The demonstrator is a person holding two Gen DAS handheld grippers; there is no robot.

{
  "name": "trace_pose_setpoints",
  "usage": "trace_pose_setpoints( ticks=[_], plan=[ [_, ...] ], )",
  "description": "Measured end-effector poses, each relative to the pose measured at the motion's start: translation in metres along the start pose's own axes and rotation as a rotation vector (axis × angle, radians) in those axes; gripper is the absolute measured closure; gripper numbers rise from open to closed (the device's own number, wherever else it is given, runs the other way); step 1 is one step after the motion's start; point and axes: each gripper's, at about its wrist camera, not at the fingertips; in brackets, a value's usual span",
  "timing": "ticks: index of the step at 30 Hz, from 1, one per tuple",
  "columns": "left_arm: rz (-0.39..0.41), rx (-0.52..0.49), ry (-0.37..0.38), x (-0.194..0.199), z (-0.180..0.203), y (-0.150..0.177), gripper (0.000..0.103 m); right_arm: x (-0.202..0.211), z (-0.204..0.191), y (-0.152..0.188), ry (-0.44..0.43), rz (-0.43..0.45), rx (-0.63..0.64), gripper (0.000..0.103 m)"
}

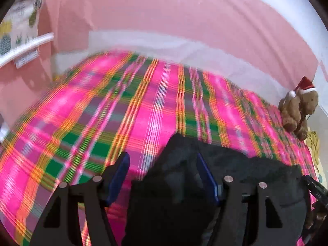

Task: Fold large clothes

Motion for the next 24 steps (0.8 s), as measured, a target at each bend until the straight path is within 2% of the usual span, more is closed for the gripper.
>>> trace_pose_setpoints(
  ticks=[3,5,6,8,9,12,19,24],
  plan=[
    [0.058,-0.086,0.022,0.002,0.023,-0.019,0.034,-0.018,0.015,-0.001,0.043,-0.034,-0.032,0.036],
    [0.033,-0.164,0.043,-0.019,0.042,-0.021,0.034,-0.039,0.024,0.002,0.063,-0.088,-0.057,0.036],
    [-0.008,-0.19,0.039,-0.037,0.047,-0.017,0.034,-0.048,0.028,0.004,0.059,-0.108,-0.071,0.036],
    [-0.118,-0.174,0.023,-0.074,0.045,-0.001,0.034,-0.057,0.03,0.005,0.037,-0.116,-0.084,0.036],
    [-0.141,-0.14,0.039,-0.085,0.039,0.01,0.034,-0.061,0.027,0.005,0.029,-0.116,-0.074,0.036],
    [-0.112,-0.06,0.066,-0.088,0.024,0.026,0.032,-0.075,0.017,0.008,0.044,-0.119,-0.032,0.036],
    [-0.097,-0.072,0.035,-0.088,0.025,0.033,0.031,-0.09,0.021,0.013,0.036,-0.118,-0.056,0.035],
    [-0.114,-0.084,0.018,-0.091,0.03,0.032,0.031,-0.085,0.019,0.007,0.065,-0.135,-0.058,0.035]
  ],
)
Point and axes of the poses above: each gripper's, at about its wrist camera, not at the fingertips, and x roughly against the way its jaws point, z to its right, y to its underside, and after that the axes turned 10 degrees about -x, right-handed
